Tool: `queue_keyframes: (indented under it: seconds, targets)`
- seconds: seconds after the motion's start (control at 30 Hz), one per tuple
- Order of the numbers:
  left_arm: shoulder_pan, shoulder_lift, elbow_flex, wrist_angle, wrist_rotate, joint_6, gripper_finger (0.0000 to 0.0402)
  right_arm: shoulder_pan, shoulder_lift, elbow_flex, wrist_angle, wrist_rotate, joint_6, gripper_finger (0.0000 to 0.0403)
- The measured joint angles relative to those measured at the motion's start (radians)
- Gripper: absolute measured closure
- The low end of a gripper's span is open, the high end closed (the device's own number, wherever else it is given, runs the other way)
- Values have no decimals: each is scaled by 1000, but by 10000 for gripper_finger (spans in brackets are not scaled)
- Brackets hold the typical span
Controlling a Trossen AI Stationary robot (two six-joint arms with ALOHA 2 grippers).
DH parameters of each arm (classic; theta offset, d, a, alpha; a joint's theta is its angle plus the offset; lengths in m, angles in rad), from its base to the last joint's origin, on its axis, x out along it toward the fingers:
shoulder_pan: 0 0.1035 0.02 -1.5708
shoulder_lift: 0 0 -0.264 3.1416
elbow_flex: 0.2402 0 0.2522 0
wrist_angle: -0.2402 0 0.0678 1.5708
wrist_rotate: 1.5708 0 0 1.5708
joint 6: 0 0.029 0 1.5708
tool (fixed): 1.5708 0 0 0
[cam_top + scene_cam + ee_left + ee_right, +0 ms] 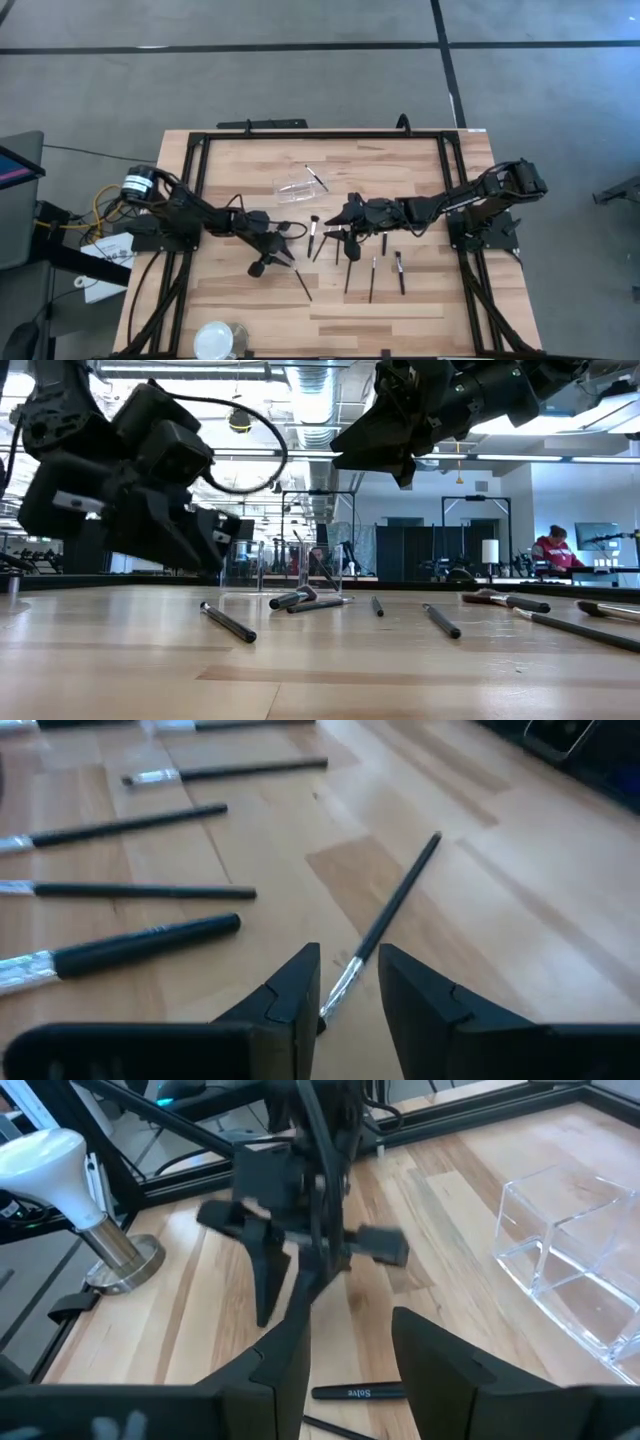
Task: Put items in baskets/containers
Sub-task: Put the black eyeshadow brush into the transparent organizer
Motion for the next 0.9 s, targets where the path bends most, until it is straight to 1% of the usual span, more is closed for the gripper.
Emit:
queue_keyframes:
  seconds: [0.17, 0.27, 0.4, 0.6, 0.73, 0.9]
  targets:
    - [1, 119, 63, 23, -3, 49, 300, 0, 0, 0, 8, 0, 0, 270]
    - [-1, 160, 85, 41, 6, 48, 300, 0, 0, 0, 9, 0, 0, 271]
    - [-1, 184, 85, 50, 12, 39, 300, 0, 0, 0, 7, 0, 0, 270]
    - [-2, 167, 64, 35, 32, 32, 300, 0, 0, 0, -3, 0, 0, 269]
    - [-2, 98, 33, 0, 68, 15, 300, 0, 0, 0, -17, 0, 0, 269]
    - [-3, 27, -22, 11, 56, 15, 300, 0, 0, 0, -18, 0, 0, 269]
